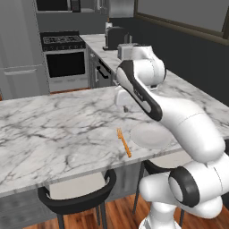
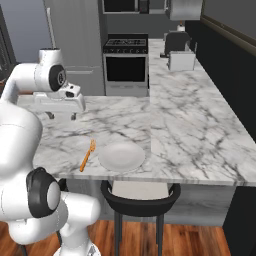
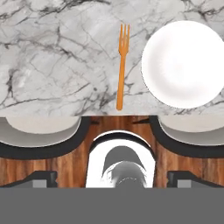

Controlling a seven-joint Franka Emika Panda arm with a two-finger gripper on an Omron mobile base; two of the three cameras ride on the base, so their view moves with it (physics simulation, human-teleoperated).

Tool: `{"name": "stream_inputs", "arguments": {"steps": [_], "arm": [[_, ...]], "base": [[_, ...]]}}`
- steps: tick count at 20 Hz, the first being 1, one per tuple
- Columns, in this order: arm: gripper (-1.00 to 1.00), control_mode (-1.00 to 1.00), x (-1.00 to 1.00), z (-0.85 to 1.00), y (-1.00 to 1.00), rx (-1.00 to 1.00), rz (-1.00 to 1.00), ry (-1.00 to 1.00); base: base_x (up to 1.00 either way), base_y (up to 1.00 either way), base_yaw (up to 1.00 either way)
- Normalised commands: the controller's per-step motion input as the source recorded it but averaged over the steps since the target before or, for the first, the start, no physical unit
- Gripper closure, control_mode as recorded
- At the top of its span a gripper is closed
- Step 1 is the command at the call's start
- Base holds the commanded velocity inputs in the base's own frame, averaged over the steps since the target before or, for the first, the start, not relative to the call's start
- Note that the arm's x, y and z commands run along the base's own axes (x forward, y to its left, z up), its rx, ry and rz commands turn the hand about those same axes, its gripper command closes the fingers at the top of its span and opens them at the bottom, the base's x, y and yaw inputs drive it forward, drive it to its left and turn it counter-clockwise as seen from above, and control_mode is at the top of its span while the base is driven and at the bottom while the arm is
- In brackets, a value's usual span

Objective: Take the fork and place it on the left side of the plate. Then take the spoon and place it on the right side of the plate. Make sure they're directly next to the plate.

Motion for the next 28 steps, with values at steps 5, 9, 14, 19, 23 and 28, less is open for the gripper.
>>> {"name": "stream_inputs", "arguments": {"steps": [5,9,14,19,23,28], "arm": [[-1.0,-1.0,-0.42,0.69,-0.02,0.0,0.0,-0.03],[-1.0,-1.0,-0.44,0.66,-0.05,0.0,0.0,-0.03],[-1.0,-1.0,-0.45,0.52,-0.02,0.0,0.0,-0.05],[-1.0,-1.0,-0.65,0.07,-0.02,0.0,0.0,-0.08],[-1.0,-1.0,-0.8,-0.23,-0.05,0.0,0.0,-0.07],[-1.0,-1.0,-0.82,-0.51,-0.07,0.01,0.0,-0.08]], "base": [[0.0,0.0,0.0],[0.0,0.0,0.0],[0.0,0.0,0.0],[0.0,0.0,0.0],[0.0,0.0,0.0],[0.0,0.0,0.0]]}}
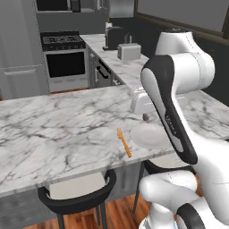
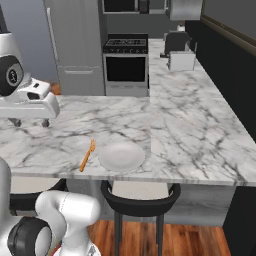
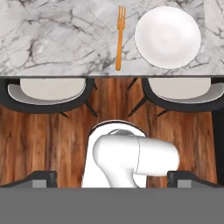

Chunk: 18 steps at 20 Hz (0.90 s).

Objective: Take the fork and place it on the left side of the plate. Then take the spoon and place it on the right side of the plate. Make sure they're directly next to the plate.

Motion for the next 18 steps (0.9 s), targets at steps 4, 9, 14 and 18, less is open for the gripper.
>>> {"name": "stream_inputs", "arguments": {"steps": [4,9,14,18], "arm": [[-1.0,-1.0,-0.54,-0.35,-0.06,0.02,0.0,-0.06],[-1.0,-1.0,-0.4,-0.14,-0.03,0.03,0.0,-0.08],[-1.0,-1.0,-0.35,-0.1,0.0,0.0,0.0,-0.07],[-1.0,-1.0,-0.49,-0.06,-0.02,0.0,0.0,-0.11]], "base": [[0.0,0.0,0.0],[0.0,0.0,0.0],[0.0,0.0,0.0],[0.0,0.0,0.0]]}}
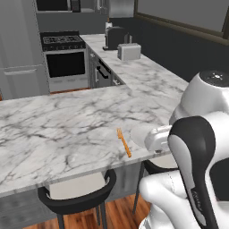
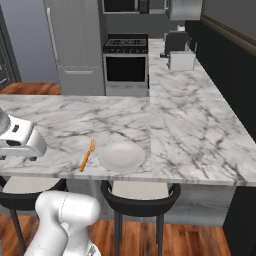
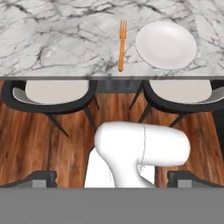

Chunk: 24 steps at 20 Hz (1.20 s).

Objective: Take the fork and place it on the left side of the plate. Then take the spoon and place it on the right side of the plate. Make sure they're directly next to the plate.

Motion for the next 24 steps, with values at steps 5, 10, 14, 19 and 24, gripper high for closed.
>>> {"name": "stream_inputs", "arguments": {"steps": [5,10,14,19,24], "arm": [[-1.0,-1.0,-0.48,-0.03,-0.01,0.0,0.0,-0.14],[-1.0,1.0,-0.19,-0.02,0.0,0.0,0.0,-0.04],[-1.0,1.0,0.0,0.0,0.0,0.0,0.0,0.0],[-1.0,1.0,0.0,0.0,0.0,0.0,0.0,0.0],[-1.0,1.0,0.0,0.0,0.0,0.0,0.0,0.0]], "base": [[0.0,0.0,0.0],[-0.1,0.0,0.0],[-0.38,0.0,0.0],[-0.37,0.08,0.0],[-0.36,0.21,0.0]]}}
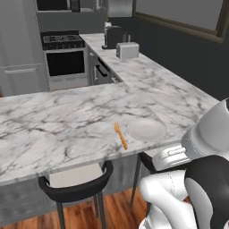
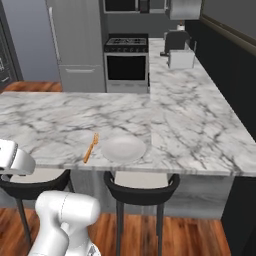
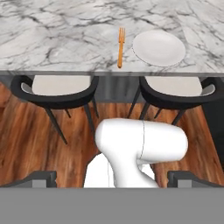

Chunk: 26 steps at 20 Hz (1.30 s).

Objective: Take the fork and place it on the left side of the plate. Then take the spoon and place it on the right side of the plate. Make sure they're directly next to the plate.

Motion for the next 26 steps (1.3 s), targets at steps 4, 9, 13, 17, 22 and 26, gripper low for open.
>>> {"name": "stream_inputs", "arguments": {"steps": [4,9,13,17,22,26], "arm": [[-1.0,1.0,0.0,0.0,0.0,0.0,0.0,0.0],[-1.0,1.0,0.0,0.0,0.0,0.0,0.0,0.0],[-1.0,1.0,0.0,0.0,0.0,0.0,0.0,0.0],[-1.0,1.0,0.0,0.0,0.0,0.0,0.0,0.0],[-1.0,1.0,0.0,0.0,0.0,0.0,0.0,0.0],[-1.0,1.0,0.0,0.0,0.0,0.0,0.0,0.0]], "base": [[-0.27,0.36,0.0],[-0.17,0.49,0.0],[-0.12,0.55,-0.01],[-0.09,0.59,-0.01],[-0.07,0.61,-0.01],[-0.04,0.63,-0.02]]}}
